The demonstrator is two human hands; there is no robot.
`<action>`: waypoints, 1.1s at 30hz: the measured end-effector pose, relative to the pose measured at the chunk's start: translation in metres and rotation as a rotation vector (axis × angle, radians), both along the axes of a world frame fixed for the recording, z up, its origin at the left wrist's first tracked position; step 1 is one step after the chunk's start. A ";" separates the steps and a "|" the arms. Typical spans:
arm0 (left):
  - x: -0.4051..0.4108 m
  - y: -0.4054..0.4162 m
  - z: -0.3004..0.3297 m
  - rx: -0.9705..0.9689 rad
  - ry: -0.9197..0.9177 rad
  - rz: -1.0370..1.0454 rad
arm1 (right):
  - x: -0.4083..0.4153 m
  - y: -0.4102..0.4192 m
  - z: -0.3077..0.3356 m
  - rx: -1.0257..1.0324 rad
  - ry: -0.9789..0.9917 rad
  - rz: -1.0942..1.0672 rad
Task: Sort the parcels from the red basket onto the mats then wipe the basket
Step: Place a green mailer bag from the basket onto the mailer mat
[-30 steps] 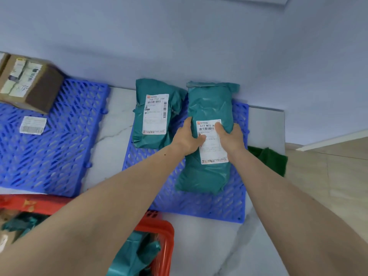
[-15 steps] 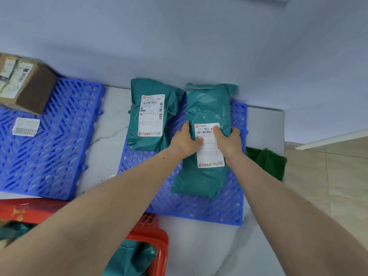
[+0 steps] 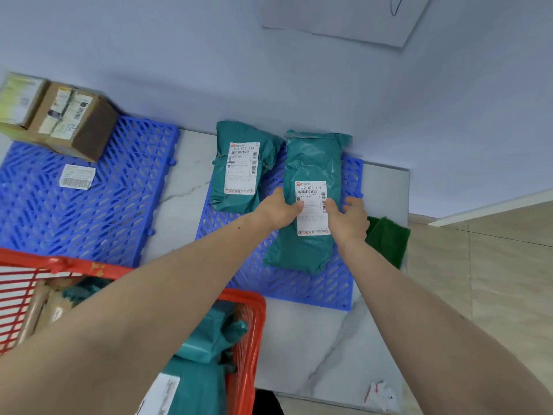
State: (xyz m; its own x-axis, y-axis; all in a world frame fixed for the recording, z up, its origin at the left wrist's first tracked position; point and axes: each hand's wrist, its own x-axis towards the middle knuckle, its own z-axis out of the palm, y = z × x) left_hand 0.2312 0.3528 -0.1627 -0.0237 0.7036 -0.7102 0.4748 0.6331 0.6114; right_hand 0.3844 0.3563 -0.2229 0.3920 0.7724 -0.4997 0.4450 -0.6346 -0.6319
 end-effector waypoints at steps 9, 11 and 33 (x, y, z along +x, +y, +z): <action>-0.020 -0.051 0.074 0.149 -0.083 0.250 | -0.036 -0.032 0.085 0.179 0.098 0.092; -0.030 -0.065 0.088 0.179 -0.067 0.274 | -0.047 -0.040 0.104 0.199 0.156 0.098; -0.154 -0.216 0.142 0.151 0.046 0.498 | -0.143 -0.170 0.183 0.146 0.293 0.459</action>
State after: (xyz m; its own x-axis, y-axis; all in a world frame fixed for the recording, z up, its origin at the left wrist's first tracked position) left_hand 0.0777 0.1366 -0.0202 -0.4106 0.6937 -0.5918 0.1669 0.6952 0.6991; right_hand 0.2412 0.1862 -0.0402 -0.1392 0.9003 -0.4123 0.4474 -0.3143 -0.8373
